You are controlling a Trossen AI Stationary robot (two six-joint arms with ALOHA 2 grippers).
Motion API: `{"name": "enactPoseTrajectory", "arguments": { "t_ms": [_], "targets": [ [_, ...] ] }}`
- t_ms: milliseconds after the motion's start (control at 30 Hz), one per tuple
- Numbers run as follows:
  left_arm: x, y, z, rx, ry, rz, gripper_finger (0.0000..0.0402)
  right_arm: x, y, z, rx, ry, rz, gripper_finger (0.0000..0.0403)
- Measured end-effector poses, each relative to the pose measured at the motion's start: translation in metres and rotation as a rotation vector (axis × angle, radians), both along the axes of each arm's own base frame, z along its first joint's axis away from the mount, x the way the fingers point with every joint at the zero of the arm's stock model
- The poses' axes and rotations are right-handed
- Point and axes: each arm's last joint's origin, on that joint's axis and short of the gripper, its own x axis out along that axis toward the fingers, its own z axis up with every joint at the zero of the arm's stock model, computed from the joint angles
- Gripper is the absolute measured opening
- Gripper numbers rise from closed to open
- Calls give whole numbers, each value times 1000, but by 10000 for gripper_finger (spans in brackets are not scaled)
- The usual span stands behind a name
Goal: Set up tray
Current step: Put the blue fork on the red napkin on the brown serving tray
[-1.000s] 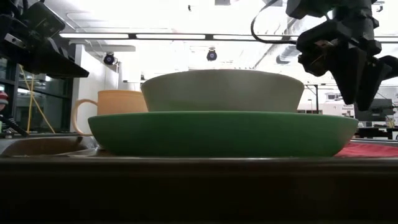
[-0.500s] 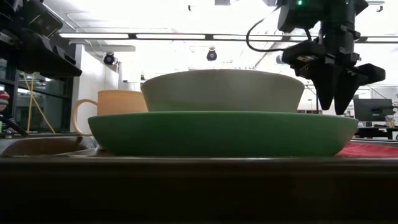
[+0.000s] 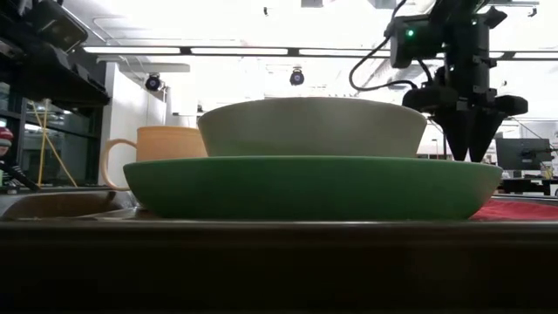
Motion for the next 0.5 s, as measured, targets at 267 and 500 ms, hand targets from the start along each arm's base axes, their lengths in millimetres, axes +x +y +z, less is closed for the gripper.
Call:
{"name": "enactPoseTrajectory", "arguments": {
  "t_ms": [267, 500],
  "targets": [
    [-1, -2, 8, 90, -25, -129, 62, -11, -34, 0, -56, 30, -50, 124],
    [-1, -3, 18, 177, -60, -176, 62, -21, -63, 0, -76, 13, -87, 124]
  ]
}}
